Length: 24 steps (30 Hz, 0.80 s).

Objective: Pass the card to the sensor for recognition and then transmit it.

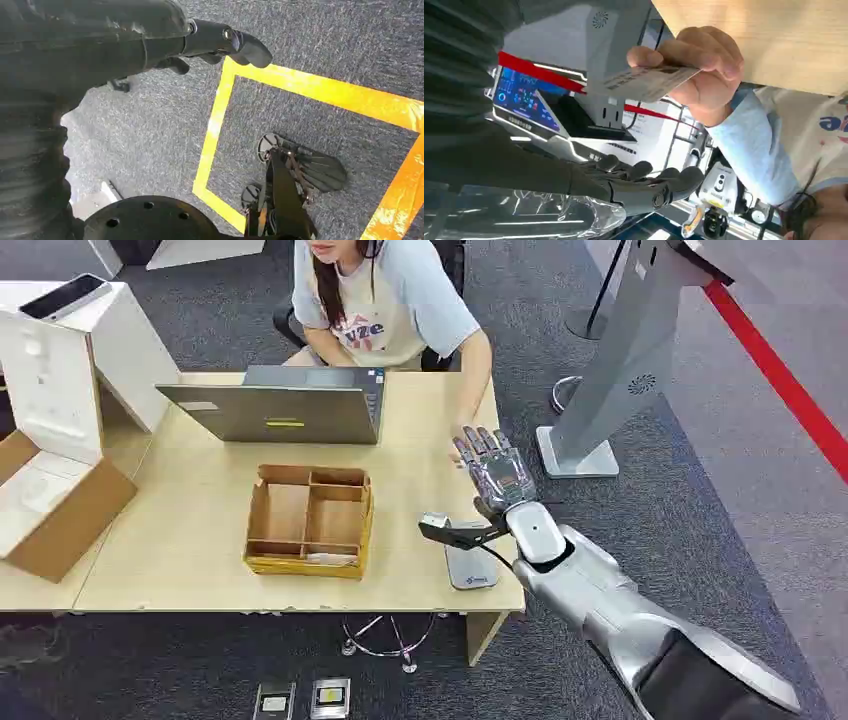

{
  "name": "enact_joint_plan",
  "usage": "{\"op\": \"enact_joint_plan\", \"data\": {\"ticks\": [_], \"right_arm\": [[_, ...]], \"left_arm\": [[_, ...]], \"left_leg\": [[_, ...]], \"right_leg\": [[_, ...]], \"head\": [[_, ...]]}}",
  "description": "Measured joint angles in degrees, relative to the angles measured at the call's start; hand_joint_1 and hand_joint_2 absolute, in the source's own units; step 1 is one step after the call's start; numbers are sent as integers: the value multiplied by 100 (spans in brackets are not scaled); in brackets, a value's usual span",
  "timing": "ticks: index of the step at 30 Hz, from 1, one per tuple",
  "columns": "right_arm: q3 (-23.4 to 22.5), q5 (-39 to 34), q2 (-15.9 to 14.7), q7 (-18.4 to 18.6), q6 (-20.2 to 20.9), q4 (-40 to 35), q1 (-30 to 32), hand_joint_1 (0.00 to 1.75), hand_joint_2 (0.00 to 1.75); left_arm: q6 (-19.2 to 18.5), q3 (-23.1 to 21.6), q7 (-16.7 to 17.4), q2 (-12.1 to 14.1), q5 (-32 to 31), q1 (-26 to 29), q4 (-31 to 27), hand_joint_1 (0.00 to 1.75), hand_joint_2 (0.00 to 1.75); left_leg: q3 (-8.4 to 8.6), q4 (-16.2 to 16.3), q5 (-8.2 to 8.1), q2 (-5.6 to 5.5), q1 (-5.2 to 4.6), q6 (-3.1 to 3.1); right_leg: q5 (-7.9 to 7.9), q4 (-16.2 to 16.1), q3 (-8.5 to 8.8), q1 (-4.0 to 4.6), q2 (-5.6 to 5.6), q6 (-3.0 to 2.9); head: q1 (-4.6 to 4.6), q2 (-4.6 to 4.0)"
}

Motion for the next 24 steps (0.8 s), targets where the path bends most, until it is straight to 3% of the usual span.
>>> {"op": "enact_joint_plan", "data": {"ticks": [24], "right_arm": [[-98,-291,70,-101,-122,345,-78,175,175]], "left_arm": [[-46,-162,-4,13,15,0,0,0,175]], "left_leg": [[0,0,1,0,0,-2]], "right_leg": [[0,0,0,0,0,0]], "head": [[0,0]]}}
